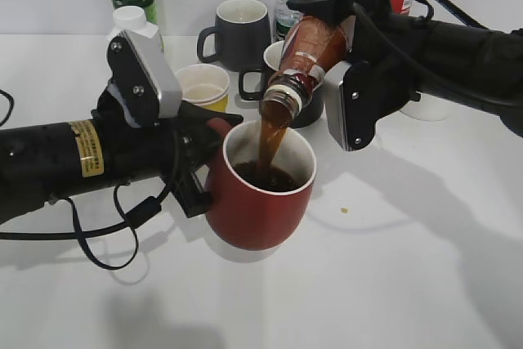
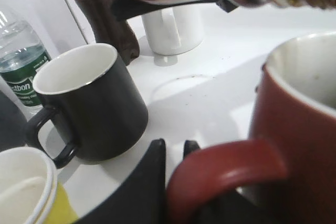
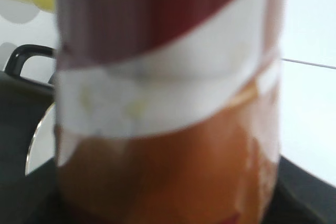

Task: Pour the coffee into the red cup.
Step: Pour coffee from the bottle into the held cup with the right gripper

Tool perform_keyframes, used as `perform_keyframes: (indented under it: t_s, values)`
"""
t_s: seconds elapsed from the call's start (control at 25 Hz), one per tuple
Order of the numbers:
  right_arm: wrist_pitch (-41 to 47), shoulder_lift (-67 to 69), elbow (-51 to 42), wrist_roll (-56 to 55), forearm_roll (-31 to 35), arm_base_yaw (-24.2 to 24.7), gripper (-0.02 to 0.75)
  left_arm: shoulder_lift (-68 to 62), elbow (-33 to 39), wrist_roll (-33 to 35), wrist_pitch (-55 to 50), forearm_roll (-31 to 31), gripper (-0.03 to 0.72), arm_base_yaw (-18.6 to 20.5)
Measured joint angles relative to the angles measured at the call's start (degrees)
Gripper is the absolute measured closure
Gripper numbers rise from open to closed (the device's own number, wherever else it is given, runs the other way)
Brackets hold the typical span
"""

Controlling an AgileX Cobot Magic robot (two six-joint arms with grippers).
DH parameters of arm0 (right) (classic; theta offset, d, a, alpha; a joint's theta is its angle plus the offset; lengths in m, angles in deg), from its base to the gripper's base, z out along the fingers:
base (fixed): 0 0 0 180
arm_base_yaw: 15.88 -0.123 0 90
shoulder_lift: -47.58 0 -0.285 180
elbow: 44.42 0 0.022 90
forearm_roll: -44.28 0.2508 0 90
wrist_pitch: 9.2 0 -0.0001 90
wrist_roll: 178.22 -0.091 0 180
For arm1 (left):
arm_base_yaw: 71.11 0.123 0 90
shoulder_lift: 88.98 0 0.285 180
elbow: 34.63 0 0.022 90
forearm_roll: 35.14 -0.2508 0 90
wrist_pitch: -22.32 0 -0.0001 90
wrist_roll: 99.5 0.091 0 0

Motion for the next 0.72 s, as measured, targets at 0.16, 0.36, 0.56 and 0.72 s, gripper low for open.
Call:
perform_keyframes:
  t_s: [0.16,0.36,0.56,0.72]
  values:
    - [-0.04,-0.01,0.00,0.11,0.11,0.00,0.234,0.00,0.00,0.00,-0.04,0.00,0.617,0.00]
    - [-0.04,-0.01,0.00,0.04,0.16,0.00,0.234,0.00,0.00,0.00,-0.11,0.00,0.617,0.00]
    - [0.43,-0.01,0.00,-4.76,0.86,0.00,0.234,0.00,0.00,0.00,0.09,0.00,0.617,0.00]
    - [1.84,-0.01,0.02,-9.80,1.09,0.00,0.234,0.00,0.00,0.00,1.07,0.40,0.617,0.00]
